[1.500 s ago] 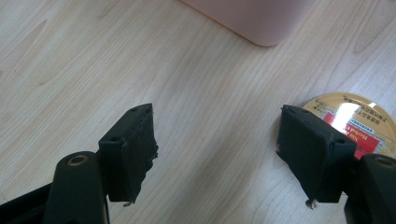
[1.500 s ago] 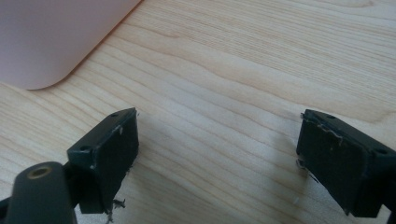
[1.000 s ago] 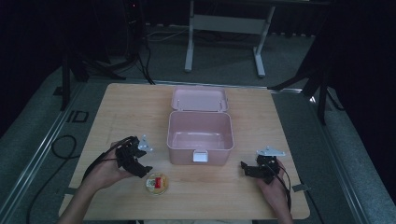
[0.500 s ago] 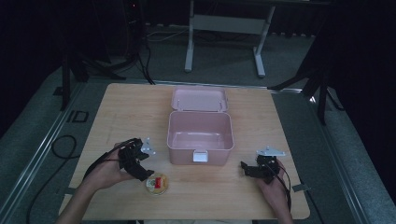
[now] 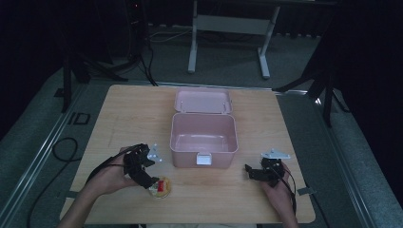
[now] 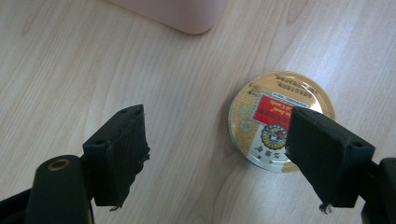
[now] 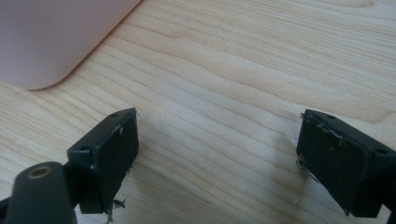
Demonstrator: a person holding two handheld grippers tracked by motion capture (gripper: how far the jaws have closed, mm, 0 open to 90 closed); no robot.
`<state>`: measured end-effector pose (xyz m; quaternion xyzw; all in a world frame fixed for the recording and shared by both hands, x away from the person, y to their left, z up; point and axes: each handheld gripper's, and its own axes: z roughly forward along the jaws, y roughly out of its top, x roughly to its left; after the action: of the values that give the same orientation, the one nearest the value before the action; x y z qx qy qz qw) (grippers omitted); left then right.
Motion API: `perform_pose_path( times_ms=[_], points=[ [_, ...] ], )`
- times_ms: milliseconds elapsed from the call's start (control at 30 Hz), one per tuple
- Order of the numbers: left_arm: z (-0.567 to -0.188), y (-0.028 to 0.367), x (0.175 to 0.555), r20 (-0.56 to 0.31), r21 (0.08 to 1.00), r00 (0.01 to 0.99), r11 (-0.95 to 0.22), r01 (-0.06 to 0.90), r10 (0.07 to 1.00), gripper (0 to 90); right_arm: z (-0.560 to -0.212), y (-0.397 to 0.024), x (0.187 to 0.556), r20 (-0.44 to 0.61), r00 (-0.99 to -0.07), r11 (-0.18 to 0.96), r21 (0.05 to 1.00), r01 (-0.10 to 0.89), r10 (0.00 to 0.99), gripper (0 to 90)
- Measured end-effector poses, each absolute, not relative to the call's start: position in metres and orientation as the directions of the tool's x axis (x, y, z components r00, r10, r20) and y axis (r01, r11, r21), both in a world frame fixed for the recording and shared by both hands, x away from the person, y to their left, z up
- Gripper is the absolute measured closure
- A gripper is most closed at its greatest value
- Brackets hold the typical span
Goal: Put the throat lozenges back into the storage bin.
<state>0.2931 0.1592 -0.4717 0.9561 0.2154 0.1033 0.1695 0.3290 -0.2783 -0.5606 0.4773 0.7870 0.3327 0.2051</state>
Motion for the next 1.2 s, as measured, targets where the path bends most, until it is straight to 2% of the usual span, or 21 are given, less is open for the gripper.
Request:
perform_pose_path(
  times_ms=[200,1200],
  points=[
    [-0.471,0.157,0.292,0.127,0.361,0.89,-0.856,0.369,0.437,18.1,-0.561,-0.278,0.329,-0.005,-0.46,0.323,0.72,0.615,0.888,12.7],
    [-0.483,0.136,0.282,0.078,0.298,0.936,-0.904,0.307,0.344,15.7,-0.561,-0.278,0.329,-0.005,-0.46,0.322,0.72,0.615,0.888,12.6]
  ],
)
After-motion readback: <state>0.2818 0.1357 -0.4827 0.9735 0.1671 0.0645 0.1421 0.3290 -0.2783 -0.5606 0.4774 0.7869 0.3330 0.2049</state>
